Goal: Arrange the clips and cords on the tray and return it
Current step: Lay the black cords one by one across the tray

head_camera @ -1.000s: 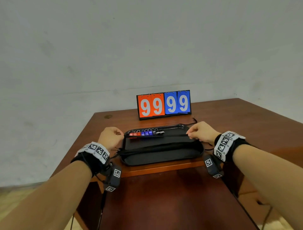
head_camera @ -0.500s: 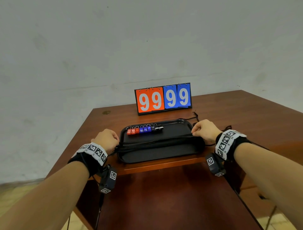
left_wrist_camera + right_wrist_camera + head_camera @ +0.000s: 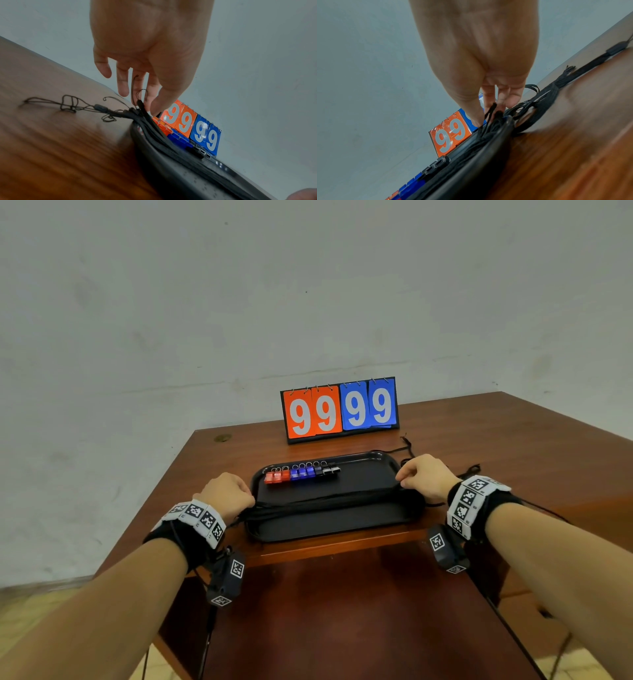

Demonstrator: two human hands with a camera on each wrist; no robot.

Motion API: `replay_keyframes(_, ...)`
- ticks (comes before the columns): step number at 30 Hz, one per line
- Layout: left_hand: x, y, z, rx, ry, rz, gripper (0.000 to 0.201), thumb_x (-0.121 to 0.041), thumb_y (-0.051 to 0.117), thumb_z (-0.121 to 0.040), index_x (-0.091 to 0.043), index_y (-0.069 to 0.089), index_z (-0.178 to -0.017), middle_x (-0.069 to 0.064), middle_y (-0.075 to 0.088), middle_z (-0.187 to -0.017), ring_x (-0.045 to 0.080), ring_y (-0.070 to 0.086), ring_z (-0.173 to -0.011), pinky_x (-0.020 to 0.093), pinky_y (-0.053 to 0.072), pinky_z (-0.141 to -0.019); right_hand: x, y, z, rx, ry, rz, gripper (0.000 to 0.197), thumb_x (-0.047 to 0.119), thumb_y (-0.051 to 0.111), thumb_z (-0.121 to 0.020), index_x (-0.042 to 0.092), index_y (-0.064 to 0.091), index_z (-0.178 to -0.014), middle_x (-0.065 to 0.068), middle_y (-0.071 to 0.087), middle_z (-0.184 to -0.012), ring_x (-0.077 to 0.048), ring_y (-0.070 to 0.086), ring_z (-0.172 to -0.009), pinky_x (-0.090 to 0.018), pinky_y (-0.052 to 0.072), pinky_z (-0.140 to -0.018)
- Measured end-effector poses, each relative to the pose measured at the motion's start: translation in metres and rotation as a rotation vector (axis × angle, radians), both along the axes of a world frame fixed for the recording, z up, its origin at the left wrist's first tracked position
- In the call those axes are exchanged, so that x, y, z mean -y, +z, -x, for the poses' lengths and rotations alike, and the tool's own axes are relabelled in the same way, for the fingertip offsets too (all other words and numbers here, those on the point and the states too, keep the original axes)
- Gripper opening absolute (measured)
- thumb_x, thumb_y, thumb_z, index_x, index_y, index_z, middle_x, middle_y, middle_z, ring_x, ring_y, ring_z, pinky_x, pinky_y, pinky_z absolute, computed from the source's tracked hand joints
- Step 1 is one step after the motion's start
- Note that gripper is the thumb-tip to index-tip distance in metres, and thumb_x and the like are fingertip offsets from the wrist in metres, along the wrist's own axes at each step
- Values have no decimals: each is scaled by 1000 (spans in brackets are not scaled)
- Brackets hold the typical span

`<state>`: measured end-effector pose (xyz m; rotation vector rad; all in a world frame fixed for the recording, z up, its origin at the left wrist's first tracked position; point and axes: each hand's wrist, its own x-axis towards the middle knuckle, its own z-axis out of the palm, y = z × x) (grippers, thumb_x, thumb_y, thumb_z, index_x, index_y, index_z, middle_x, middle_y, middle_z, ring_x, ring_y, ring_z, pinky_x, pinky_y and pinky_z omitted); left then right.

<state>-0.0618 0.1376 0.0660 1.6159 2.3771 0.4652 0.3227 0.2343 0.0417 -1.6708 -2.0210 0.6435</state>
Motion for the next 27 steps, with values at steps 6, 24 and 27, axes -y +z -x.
replay_keyframes(6,-7,10,-23,-104,-20,-85,21,-35,67,-78,-38,67,-99,-2,63,-117,28,52,-118,46,39,-101,2,10,-12,-65,-34,-62,14,14,63,-90,25,72,-90,4,68,-103,-11,63,-92,-22,48,-77)
replay_keyframes(24,-66,20,-230,59,-482,-122,17,-25,60,-84,-39,67,-91,-11,64,-113,22,54,-117,52,38,-105,4,10,-148,-37,-209,-48,29,7,54,-91,19,66,-114,-4,66,-121,-21,59,-114,-26,43,-91)
replay_keyframes(27,-73,17,-260,77,-529,-99,17,-24,58,-84,-39,66,-85,-14,62,-108,22,55,-117,51,39,-104,0,4,-161,8,-188,-6,37,7,56,-88,20,64,-122,-2,62,-127,-22,57,-117,-25,41,-89)
